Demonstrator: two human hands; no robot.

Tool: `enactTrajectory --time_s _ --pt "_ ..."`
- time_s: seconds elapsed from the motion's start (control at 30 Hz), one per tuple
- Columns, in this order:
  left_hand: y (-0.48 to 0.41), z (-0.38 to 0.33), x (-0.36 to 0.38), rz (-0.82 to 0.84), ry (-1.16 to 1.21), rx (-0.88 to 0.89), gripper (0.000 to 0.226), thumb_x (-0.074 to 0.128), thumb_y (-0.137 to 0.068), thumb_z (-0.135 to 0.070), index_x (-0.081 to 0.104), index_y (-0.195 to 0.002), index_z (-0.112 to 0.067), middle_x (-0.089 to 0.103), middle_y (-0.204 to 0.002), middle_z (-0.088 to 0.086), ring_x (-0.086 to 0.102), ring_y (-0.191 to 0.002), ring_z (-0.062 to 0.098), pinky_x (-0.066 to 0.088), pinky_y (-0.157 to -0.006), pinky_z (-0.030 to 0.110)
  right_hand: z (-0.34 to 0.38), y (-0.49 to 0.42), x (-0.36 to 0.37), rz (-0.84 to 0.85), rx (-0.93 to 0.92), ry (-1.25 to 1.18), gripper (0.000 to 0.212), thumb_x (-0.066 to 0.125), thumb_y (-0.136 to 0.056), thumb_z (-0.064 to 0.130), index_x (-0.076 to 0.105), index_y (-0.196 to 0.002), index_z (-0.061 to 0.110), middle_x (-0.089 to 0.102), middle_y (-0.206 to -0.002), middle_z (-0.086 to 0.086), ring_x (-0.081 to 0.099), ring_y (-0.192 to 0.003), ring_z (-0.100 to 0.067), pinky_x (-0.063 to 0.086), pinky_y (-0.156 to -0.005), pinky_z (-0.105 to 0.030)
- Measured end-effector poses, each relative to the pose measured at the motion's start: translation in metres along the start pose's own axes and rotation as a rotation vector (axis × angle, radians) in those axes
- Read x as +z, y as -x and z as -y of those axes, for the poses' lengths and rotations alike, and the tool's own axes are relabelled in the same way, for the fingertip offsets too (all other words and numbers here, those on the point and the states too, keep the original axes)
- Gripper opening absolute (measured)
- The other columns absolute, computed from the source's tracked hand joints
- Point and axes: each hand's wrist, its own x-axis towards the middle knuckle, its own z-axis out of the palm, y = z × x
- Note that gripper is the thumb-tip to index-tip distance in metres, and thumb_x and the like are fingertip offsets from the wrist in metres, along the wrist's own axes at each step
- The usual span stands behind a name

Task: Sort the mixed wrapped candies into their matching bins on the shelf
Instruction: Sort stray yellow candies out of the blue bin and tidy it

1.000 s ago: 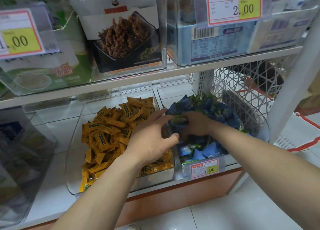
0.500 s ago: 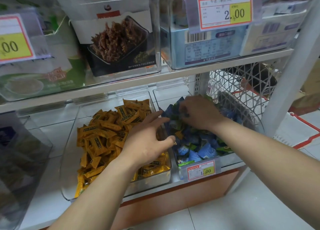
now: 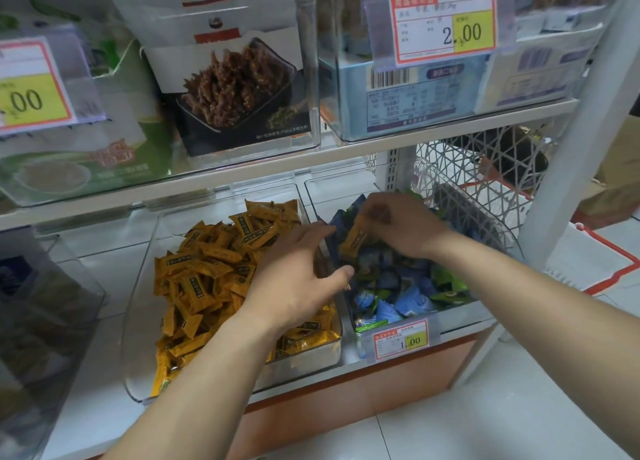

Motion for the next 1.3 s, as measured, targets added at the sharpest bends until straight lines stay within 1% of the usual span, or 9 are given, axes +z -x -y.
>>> enactTrajectory --time_s 0.17,0.23,0.37,0.5,0.63,0.8,1.03,1.2,1.3 --pt "-0.004 -0.017 -0.003 -0.2 0.196 0.001 0.041 0.058 -0.089 -0.054 0.05 -0.127 -0.042 0.064 -0.114 -0.016 0.058 -0.107 0.007 0.045 -0.082 0.022 0.035 0.009 -0.011 0.0 -0.03 -0.583 0.008 0.07 -0.09 0.008 0.069 -0.085 0.015 0.077 -0.083 -0.006 0.075 -0.078 -0.021 0.06 -0.068 -0.028" --pt "-0.004 -0.017 -0.006 -0.27 0.252 -0.05 0.027 0.059 -0.093 -0.046 0.054 -0.119 -0.041 0.067 -0.097 -0.018 0.063 -0.091 0.008 0.049 -0.073 0.024 0.035 0.005 -0.004 -0.006 0.009 -0.66 0.007 0.067 -0.093 0.012 0.07 -0.088 0.015 0.077 -0.081 -0.003 0.075 -0.076 -0.019 0.058 -0.065 -0.024" --pt "-0.001 0.008 -0.022 -0.36 0.028 -0.165 0.027 0.061 -0.093 -0.043 0.063 -0.118 -0.033 0.065 -0.095 -0.016 0.062 -0.086 0.013 0.045 -0.065 0.024 0.005 -0.015 0.012 -0.044 0.048 -0.214 0.015 0.057 -0.098 0.021 0.072 -0.097 0.025 0.075 -0.091 0.01 0.069 -0.085 -0.005 0.048 -0.075 -0.021" --pt "0.001 0.03 -0.033 -0.274 -0.28 -0.365 0.039 0.055 -0.095 -0.037 0.059 -0.131 -0.023 0.062 -0.128 0.004 0.055 -0.115 0.03 0.048 -0.093 0.042 -0.014 -0.029 0.036 0.297 -0.023 0.326 0.032 0.053 -0.096 0.034 0.063 -0.127 0.03 0.067 -0.126 -0.001 0.061 -0.117 -0.024 0.046 -0.097 -0.037" --pt "0.002 0.015 -0.031 -0.29 -0.097 -0.161 0.049 0.054 -0.089 -0.049 0.056 -0.133 -0.029 0.058 -0.134 -0.001 0.05 -0.123 0.024 0.042 -0.097 0.034 -0.02 -0.033 0.053 0.481 -0.078 0.779 0.053 0.049 -0.091 0.06 0.046 -0.141 0.044 0.056 -0.138 -0.002 0.044 -0.132 -0.032 0.026 -0.108 -0.053" --pt "0.001 0.002 -0.008 0.103 -0.056 -0.031 0.078 0.041 -0.077 -0.077 0.037 -0.146 -0.04 0.03 -0.156 -0.016 0.03 -0.141 0.01 0.03 -0.111 0.029 -0.031 -0.016 0.03 0.56 -0.081 0.667 0.034 0.056 -0.087 0.055 0.069 -0.103 0.029 0.069 -0.09 0.004 0.062 -0.098 -0.02 0.031 -0.105 -0.045" --pt "0.0 0.008 -0.006 0.13 -0.012 -0.031 0.076 0.042 -0.078 -0.078 0.043 -0.143 -0.039 0.025 -0.157 -0.021 0.03 -0.141 0.006 0.028 -0.108 0.023 -0.036 -0.015 0.017 0.561 0.006 0.545 0.05 0.05 -0.094 0.059 0.06 -0.071 0.015 0.063 -0.07 -0.003 0.061 -0.066 -0.019 0.048 -0.064 -0.034" --pt "0.001 0.006 -0.006 0.127 0.009 -0.037 0.069 0.049 -0.083 -0.073 0.045 -0.142 -0.037 0.025 -0.157 -0.021 0.031 -0.142 0.008 0.031 -0.111 0.027 -0.028 -0.041 0.045 0.427 -0.047 0.509 0.018 0.056 -0.095 0.027 0.07 -0.094 0.015 0.068 -0.101 -0.005 0.065 -0.092 -0.023 0.043 -0.064 -0.03" --pt "0.001 0.006 -0.006 0.125 0.007 -0.032 0.07 0.047 -0.082 -0.073 0.045 -0.142 -0.037 0.025 -0.157 -0.021 0.03 -0.141 0.007 0.029 -0.109 0.025 -0.028 -0.047 0.055 0.468 0.005 0.54 0.032 0.059 -0.09 0.018 0.064 -0.121 0.022 0.067 -0.118 -0.005 0.064 -0.107 -0.026 0.049 -0.078 -0.035"
